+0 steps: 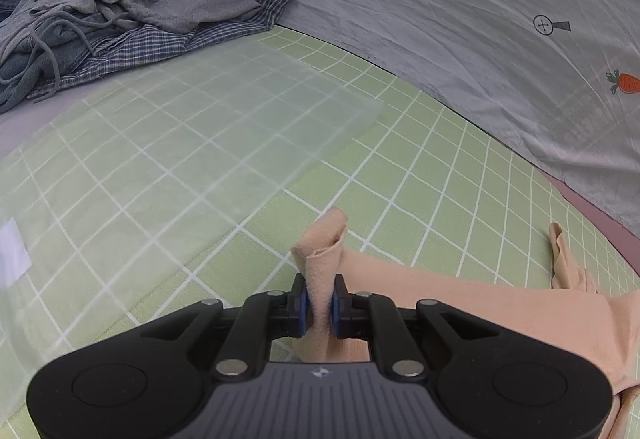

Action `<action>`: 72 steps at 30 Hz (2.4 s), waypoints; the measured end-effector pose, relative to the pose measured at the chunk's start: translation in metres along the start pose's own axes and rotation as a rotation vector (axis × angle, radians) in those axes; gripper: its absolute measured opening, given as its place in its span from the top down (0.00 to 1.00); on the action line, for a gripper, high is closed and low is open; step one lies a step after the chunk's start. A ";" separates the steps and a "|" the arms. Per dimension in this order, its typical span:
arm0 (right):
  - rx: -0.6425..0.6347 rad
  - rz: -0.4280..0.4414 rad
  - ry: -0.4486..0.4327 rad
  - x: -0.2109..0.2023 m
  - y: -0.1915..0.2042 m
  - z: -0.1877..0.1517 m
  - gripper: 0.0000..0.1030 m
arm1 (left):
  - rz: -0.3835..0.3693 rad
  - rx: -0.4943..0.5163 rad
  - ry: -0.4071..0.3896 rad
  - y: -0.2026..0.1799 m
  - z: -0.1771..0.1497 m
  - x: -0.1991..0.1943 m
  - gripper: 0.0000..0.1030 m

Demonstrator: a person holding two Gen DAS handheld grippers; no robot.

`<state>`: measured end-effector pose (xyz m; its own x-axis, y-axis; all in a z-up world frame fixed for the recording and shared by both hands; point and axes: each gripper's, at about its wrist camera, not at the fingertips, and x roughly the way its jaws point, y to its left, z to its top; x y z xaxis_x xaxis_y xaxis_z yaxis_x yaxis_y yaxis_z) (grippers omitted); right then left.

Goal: Fold clothes

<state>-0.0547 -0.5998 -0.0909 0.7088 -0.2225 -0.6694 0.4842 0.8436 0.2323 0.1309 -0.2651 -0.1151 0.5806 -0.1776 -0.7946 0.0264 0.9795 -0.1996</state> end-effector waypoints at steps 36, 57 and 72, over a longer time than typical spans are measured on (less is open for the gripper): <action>-0.069 -0.332 0.031 -0.044 -0.027 -0.058 0.42 | -0.443 0.420 0.303 -0.137 -0.088 -0.041 0.45; -0.241 0.143 0.059 -0.036 0.082 -0.054 0.55 | -0.216 0.196 0.232 -0.033 -0.088 -0.063 0.25; -0.171 0.137 0.111 -0.072 0.060 -0.087 0.98 | -0.244 0.237 0.185 -0.019 -0.112 -0.112 0.25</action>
<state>-0.1215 -0.4910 -0.0904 0.6963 -0.0532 -0.7158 0.2870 0.9347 0.2097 -0.0258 -0.2747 -0.0861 0.3783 -0.4012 -0.8343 0.3459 0.8972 -0.2746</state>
